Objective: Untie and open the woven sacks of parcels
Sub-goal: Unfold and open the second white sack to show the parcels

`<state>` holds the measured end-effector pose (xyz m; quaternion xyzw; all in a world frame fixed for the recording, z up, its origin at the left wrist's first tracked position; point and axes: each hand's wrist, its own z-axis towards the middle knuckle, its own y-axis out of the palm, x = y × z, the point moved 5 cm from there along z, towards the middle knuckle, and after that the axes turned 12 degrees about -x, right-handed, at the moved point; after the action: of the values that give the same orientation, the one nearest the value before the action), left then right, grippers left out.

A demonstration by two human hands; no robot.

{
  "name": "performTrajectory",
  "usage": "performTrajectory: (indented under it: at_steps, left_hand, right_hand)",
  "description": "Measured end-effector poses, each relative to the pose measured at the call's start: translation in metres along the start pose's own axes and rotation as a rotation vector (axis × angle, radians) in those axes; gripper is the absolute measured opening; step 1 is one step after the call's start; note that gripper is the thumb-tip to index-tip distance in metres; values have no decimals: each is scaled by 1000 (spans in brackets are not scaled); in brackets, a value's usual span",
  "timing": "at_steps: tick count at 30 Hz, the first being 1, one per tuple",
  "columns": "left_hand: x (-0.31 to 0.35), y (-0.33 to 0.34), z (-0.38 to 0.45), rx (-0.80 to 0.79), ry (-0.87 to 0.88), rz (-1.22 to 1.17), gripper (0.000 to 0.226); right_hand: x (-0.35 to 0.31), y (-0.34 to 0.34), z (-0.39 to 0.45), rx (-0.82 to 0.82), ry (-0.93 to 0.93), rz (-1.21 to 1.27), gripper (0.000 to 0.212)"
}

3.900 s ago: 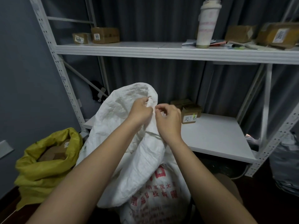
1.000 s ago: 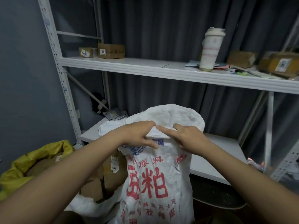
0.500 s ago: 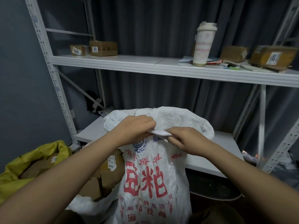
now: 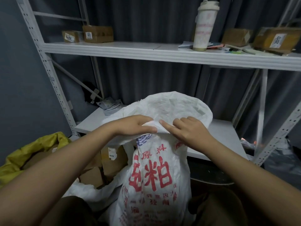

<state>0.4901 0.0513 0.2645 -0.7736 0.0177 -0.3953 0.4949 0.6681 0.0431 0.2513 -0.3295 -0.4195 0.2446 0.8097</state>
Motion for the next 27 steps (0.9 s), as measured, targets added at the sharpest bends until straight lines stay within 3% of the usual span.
performTrajectory:
  at_steps: [4, 6, 8, 11, 13, 14, 16, 18, 19, 21, 23, 24, 26, 27]
  left_hand:
    - [15, 0, -5, 370, 132, 544, 31]
    - [26, 7, -8, 517, 248, 831, 34]
    - [19, 5, -2, 371, 153, 714, 36]
    - [-7, 15, 7, -112, -128, 129, 44]
    - [-4, 23, 10, -187, -96, 68, 23]
    - [0, 25, 11, -169, -66, 99, 20]
    - [6, 25, 12, -96, -22, 247, 21]
    - [10, 21, 11, 39, -10, 550, 23]
    - [11, 20, 9, 153, -2, 679, 26]
    - [12, 19, 0, 478, 17, 744, 35]
    - [5, 20, -17, 821, -120, 431, 51]
    - [-8, 24, -23, 918, -245, 178, 58]
    - [-30, 42, -20, 878, -434, -319, 66]
    - [-37, 47, -12, 810, -434, -541, 65]
  right_hand:
    - [3, 7, 3, -375, 306, 656, 64]
    - [2, 8, 6, -335, 381, 951, 42]
    - [0, 3, 6, -201, 337, 935, 23]
    - [-16, 1, 4, -45, 137, 446, 18]
    - [-32, 5, 3, -30, 43, 221, 5]
    - [-36, 8, 2, -47, 58, 252, 6]
    - [-32, 10, 1, -181, 217, 579, 28]
    - [-27, 19, -3, -343, 418, 948, 51]
    - [-27, 21, -3, -345, 463, 1022, 48]
    - [-25, 22, -3, -181, 534, 1043, 29]
    - [-24, 26, -9, -5, 668, 1102, 25]
    - [-25, 29, -12, 61, 731, 1151, 25]
    - [-32, 37, -15, 154, 812, 1199, 27]
    - [-36, 39, -14, 173, 830, 1192, 27]
